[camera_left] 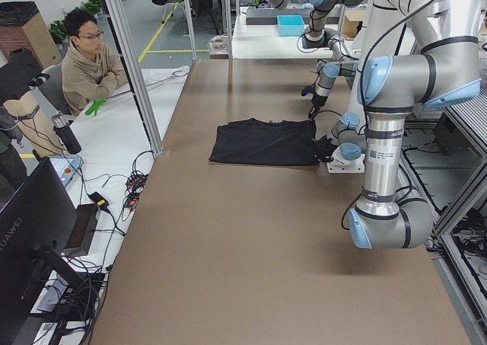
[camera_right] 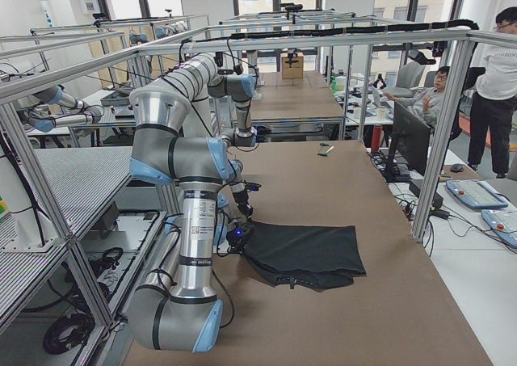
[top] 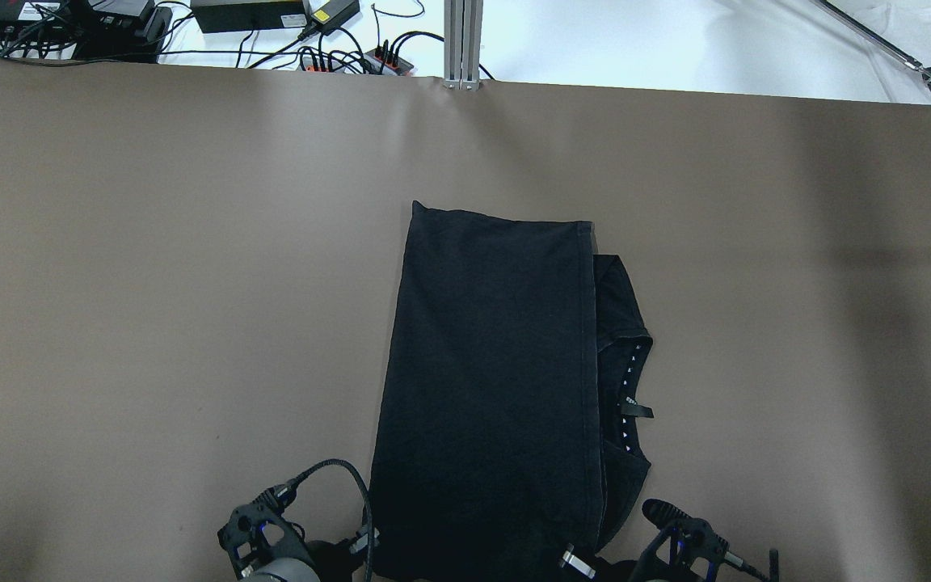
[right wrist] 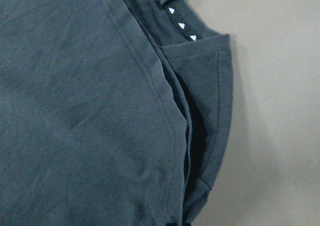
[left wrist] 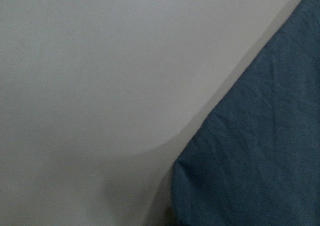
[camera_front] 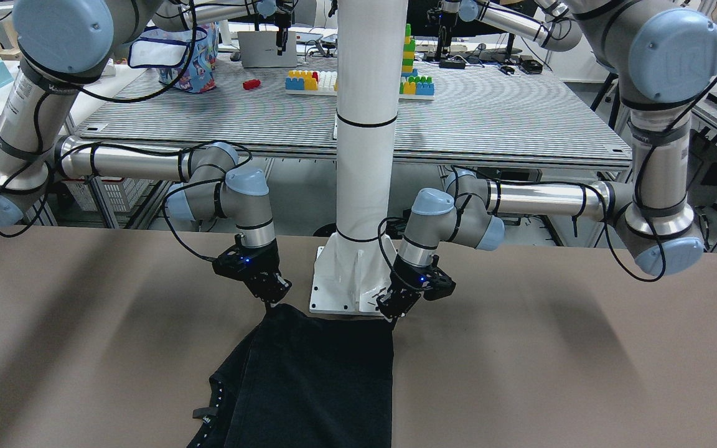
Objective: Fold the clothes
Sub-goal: 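Lower both grippers to the shirt edge nearest the robot and grasp it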
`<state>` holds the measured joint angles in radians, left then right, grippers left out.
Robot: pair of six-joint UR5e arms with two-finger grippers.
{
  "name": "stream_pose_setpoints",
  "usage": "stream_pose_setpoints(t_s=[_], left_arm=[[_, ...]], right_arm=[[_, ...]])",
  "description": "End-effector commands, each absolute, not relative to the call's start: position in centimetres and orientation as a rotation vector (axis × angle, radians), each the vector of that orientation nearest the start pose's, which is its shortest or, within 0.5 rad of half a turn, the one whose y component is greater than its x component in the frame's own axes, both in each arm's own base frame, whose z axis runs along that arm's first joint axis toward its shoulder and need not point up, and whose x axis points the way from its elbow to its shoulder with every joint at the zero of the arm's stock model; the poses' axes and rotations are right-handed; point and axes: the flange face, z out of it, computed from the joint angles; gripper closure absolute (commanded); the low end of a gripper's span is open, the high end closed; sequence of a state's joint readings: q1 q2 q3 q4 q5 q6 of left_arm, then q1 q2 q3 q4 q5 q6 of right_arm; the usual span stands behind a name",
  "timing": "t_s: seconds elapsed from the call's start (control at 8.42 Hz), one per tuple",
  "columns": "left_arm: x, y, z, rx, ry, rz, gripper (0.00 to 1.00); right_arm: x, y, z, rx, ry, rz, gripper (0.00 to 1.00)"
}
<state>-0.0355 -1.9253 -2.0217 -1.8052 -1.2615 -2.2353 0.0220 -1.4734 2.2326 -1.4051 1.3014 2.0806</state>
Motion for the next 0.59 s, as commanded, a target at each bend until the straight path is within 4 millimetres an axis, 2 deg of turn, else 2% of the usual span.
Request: stream_pose_setpoints(t_s=[0.0,0.12,0.36,0.48], left_arm=[[50.2,-25.9,21.9,-0.084,1.125,-0.785,1.00],[48.7,-29.6,20.0,-0.087,1.153,-0.804,1.00],[45.7,-37.3,18.3,-0.086,1.168,-0.841,1.00],[45.6,-41.6,17.5,-0.084,1.157,-0.875,1.00]], right_arm=[[-42.6,-25.2,26.2,-0.002,-1.012,0.557,1.00],[-40.1,-30.2,24.5,0.003,-1.042,0.545,1.00],[-36.9,-37.4,24.7,0.011,-1.034,0.564,1.00],[-35.5,-39.8,25.2,0.037,-1.021,0.556,1.00]])
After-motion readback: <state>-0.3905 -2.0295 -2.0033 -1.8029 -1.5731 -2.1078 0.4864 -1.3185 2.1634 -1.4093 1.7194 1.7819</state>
